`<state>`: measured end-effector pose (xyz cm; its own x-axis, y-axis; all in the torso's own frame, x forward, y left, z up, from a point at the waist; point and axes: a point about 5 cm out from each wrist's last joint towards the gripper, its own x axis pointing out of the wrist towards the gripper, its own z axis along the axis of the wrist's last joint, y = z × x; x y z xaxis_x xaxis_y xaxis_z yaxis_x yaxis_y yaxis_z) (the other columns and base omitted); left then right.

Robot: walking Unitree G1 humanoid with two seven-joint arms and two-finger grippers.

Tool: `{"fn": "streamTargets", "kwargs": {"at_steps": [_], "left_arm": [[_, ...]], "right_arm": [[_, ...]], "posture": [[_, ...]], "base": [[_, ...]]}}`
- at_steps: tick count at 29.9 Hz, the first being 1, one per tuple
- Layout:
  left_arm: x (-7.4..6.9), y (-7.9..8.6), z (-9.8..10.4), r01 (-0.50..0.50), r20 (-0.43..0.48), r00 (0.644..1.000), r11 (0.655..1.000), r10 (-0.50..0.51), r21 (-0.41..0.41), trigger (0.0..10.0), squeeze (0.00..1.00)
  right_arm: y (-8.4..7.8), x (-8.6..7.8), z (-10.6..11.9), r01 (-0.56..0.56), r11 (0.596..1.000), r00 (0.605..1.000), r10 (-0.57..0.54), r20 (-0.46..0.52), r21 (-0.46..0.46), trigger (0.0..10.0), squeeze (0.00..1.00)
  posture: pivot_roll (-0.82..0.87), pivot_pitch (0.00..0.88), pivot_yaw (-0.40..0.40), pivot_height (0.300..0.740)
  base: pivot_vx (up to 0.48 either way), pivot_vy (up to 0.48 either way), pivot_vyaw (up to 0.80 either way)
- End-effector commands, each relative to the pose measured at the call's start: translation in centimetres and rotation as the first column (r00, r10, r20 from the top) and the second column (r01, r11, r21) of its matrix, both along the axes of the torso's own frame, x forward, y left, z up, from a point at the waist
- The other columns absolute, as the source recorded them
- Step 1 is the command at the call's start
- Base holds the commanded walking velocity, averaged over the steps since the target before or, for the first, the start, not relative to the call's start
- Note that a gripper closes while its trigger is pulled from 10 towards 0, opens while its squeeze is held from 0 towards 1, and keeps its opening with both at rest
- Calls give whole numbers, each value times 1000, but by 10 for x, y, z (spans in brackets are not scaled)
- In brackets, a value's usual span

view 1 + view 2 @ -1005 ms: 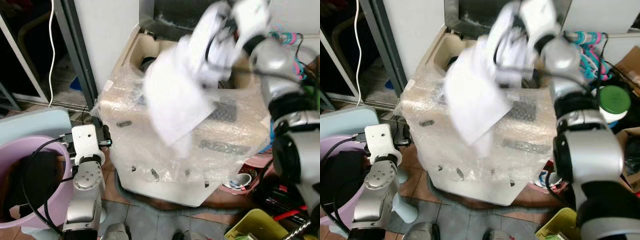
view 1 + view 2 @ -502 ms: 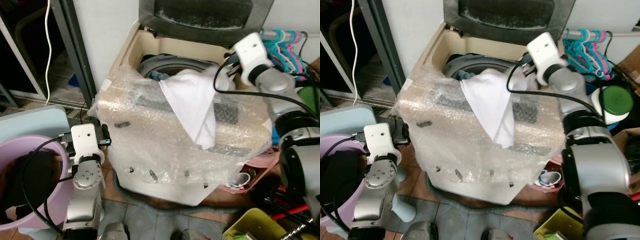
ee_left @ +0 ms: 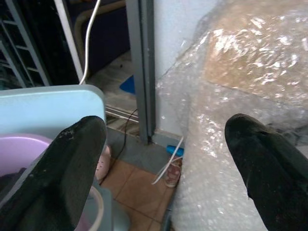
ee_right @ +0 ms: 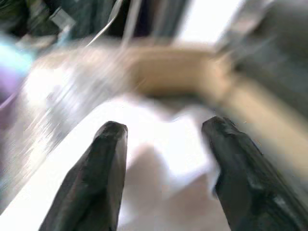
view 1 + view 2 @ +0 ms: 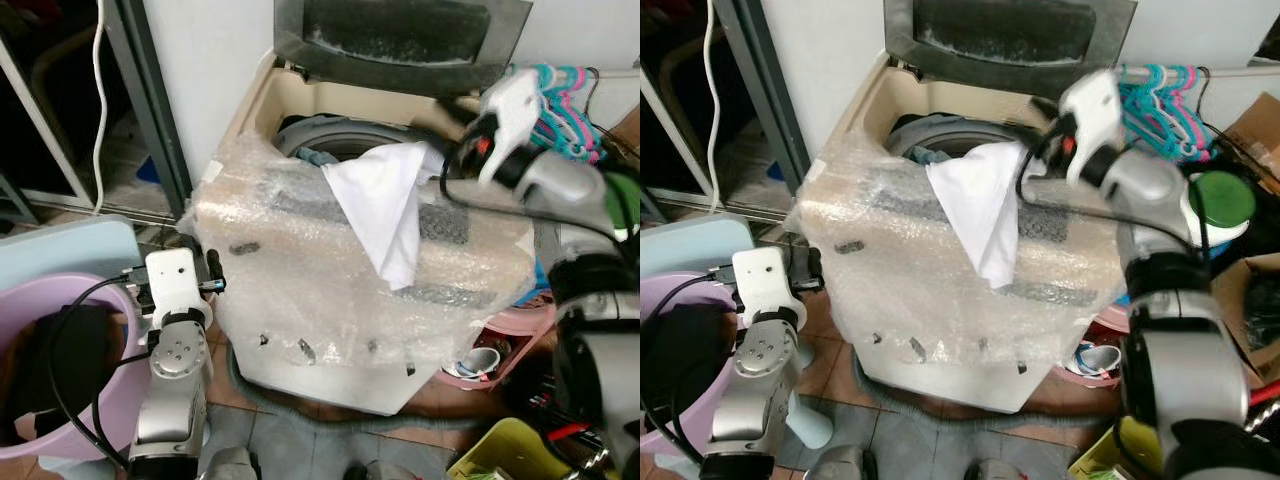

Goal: Clothes washing

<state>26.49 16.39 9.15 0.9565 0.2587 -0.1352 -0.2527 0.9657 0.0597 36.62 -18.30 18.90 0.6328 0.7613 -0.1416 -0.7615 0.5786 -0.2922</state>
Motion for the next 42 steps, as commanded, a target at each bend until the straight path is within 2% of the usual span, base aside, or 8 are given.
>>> {"fn": "streamTargets", "kwargs": {"at_steps": [1,7,15,17,22,30,35,42], "left_arm": [[1,-3,0,15,-1,1000,1000,-15,1,10000,0],[1,-3,0,14,1,1000,1000,-14,2,10000,0],[0,-2,0,7,-2,1000,1000,-7,3,10000,0],[0,-1,0,7,-1,1000,1000,-7,3,10000,0],[-1,-2,0,7,2,1000,1000,-7,-2,10000,0],[-1,-4,0,20,2,1000,1000,-20,-7,10000,0],[0,-6,0,30,5,1000,1000,-30,-7,10000,0],[-1,-3,0,24,4,1000,1000,-24,-3,10000,0]], "right_arm": [[-1,0,-4,-6,998,1000,6,-13,-62,10000,1000],[-15,12,-23,256,950,964,-265,-30,-181,10000,1000],[-70,32,38,784,602,589,-798,124,150,10000,1000],[-71,32,45,786,586,570,-810,137,197,10000,1000],[-59,31,54,717,627,605,-777,173,305,10000,1000],[8,-9,8,147,969,986,-159,46,198,10000,1000],[6,-18,-16,89,994,996,-89,-10,59,10000,1000],[-29,-1,-17,358,934,933,-358,-29,-3,10000,1000]], "posture": [[7,0,-48,740],[16,0,-53,740],[18,0,-53,740],[17,0,-53,740],[14,0,-52,740],[4,0,-45,740],[5,0,-44,740],[17,0,-48,740]], "base": [[0,0,0],[0,0,0],[0,0,0],[0,0,0],[0,0,0],[0,0,0],[0,0,0],[0,0,0]]}}
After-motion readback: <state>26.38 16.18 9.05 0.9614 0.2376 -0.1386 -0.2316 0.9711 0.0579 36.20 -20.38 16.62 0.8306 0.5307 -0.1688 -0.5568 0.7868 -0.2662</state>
